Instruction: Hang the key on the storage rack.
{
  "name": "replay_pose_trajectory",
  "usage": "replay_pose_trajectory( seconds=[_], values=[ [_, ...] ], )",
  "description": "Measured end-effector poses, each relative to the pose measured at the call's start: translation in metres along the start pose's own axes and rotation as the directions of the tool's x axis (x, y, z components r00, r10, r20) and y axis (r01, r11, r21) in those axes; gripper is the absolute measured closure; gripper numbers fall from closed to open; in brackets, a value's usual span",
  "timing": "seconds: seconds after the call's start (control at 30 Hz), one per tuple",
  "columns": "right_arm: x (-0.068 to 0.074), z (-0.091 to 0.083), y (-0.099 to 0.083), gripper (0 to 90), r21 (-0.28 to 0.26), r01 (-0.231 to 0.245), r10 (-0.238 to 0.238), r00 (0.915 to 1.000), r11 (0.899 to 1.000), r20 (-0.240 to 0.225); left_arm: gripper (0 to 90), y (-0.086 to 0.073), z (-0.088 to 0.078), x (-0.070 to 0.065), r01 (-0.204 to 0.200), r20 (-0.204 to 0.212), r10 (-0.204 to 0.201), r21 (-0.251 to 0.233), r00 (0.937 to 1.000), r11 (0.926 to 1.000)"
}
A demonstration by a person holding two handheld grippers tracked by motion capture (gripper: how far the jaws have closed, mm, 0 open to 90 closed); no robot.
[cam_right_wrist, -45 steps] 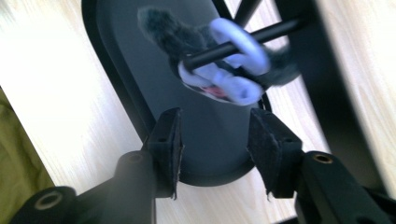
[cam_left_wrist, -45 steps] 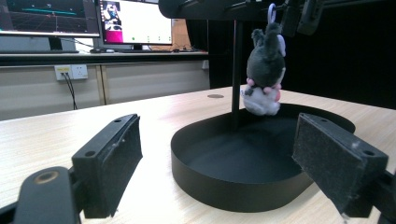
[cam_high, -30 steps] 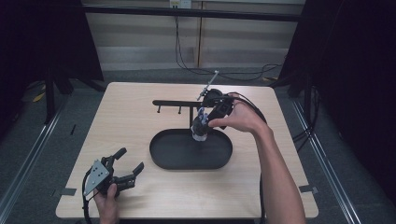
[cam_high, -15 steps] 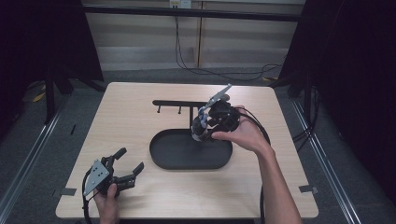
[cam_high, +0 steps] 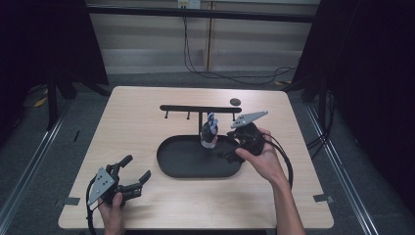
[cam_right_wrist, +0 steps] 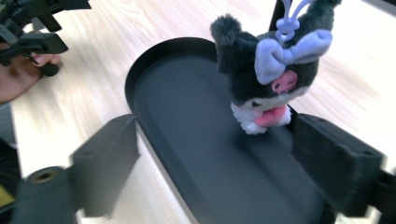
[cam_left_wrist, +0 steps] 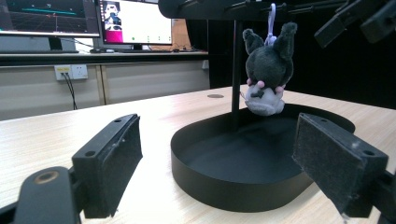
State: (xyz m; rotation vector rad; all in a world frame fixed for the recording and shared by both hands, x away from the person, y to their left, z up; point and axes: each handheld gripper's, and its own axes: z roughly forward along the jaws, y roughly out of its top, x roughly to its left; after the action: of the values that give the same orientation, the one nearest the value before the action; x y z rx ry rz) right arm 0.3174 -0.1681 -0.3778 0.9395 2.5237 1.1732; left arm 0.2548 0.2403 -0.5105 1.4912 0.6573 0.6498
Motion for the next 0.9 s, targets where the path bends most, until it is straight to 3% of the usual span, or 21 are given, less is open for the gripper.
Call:
replay_pose_trajectory(
  seconds=[0.1,0.17,0.27,0.3,0.37,0.4,0.5,0.53,0.57,0.63,0.67,0.7,0.73,0.77,0.8,0.83,0.9],
  values=[
    [0.002,0.001,-0.012,14.3,-0.038,-0.019,0.019,0.9998,0.999,0.009,15.2,0.000,0.000,0.000,0.000,0.000,0.000,-0.001,1.0000,1.0000],
    [0.005,0.001,-0.026,14.5,-0.098,-0.046,0.054,0.9954,0.994,0.080,15.3,0.000,0.000,0.000,0.000,0.000,0.000,-0.001,1.0000,1.0000],
    [0.007,0.002,-0.036,14.4,-0.139,-0.062,0.078,0.9912,0.988,0.107,15.3,0.000,0.000,0.000,-0.001,0.000,0.001,0.001,1.0000,1.0000],
    [0.009,0.003,-0.046,14.4,-0.185,-0.070,0.096,0.9865,0.980,0.133,15.3,0.000,0.000,0.000,0.000,0.000,0.000,0.000,1.0000,1.0000],
    [0.010,0.004,-0.051,14.4,-0.204,-0.073,0.104,0.9846,0.976,0.141,15.3,0.000,0.000,0.000,0.000,0.000,0.000,0.002,1.0000,1.0000],
    [0.013,0.007,-0.060,14.4,-0.241,-0.074,0.114,0.9808,0.968,0.158,15.3,0.000,0.000,0.000,0.000,0.000,0.000,0.000,1.0000,1.0000],
    [0.017,0.009,-0.068,14.4,-0.248,-0.053,0.102,0.9764,0.967,0.190,15.3,0.000,0.000,0.000,0.000,0.000,0.000,-0.001,1.0000,1.0000],
    [0.018,0.011,-0.072,14.4,-0.240,-0.039,0.093,0.9722,0.970,0.215,15.2,0.000,0.000,0.000,0.000,0.000,0.000,-0.001,1.0000,1.0000],
    [0.018,0.012,-0.082,14.6,-0.207,-0.028,0.085,0.9586,0.978,0.272,15.3,0.000,0.000,0.000,0.000,0.000,0.000,0.000,1.0000,1.0000],
    [0.017,0.010,-0.093,15.5,-0.229,-0.035,0.108,0.9429,0.973,0.315,15.3,0.000,0.000,0.000,-0.001,0.000,0.001,0.002,1.0000,1.0000],
    [0.017,0.010,-0.093,15.5,-0.229,-0.035,0.108,0.9429,0.973,0.315,15.3,0.000,0.000,0.000,-0.001,0.000,0.001,0.001,1.0000,1.0000],
    [0.015,0.009,-0.106,15.1,-0.291,-0.054,0.149,0.9372,0.955,0.315,15.3,0.000,0.000,0.000,-0.001,0.000,0.001,0.001,1.0000,1.0000],
    [0.015,0.009,-0.106,15.1,-0.291,-0.054,0.149,0.9372,0.955,0.315,15.3,0.000,0.000,0.000,-0.001,0.000,0.001,0.001,1.0000,1.0000],
    [0.017,0.009,-0.118,14.7,-0.341,-0.041,0.170,0.9186,0.939,0.357,15.3,0.000,0.000,0.000,-0.001,0.000,0.001,0.001,1.0000,1.0000],
    [0.018,0.010,-0.124,15.0,-0.382,-0.047,0.196,0.9116,0.923,0.362,15.3,0.000,0.000,0.000,-0.001,0.000,0.001,0.002,1.0000,1.0000],
    [0.018,0.010,-0.124,15.0,-0.382,-0.047,0.196,0.9116,0.923,0.362,15.3,0.000,0.000,0.000,-0.001,0.000,0.001,0.002,1.0000,1.0000],
    [0.021,0.012,-0.135,15.1,-0.457,-0.021,0.229,0.8855,0.889,0.404,15.3,0.000,0.000,0.000,-0.001,0.000,0.001,0.001,1.0000,1.0000]
  ],
)
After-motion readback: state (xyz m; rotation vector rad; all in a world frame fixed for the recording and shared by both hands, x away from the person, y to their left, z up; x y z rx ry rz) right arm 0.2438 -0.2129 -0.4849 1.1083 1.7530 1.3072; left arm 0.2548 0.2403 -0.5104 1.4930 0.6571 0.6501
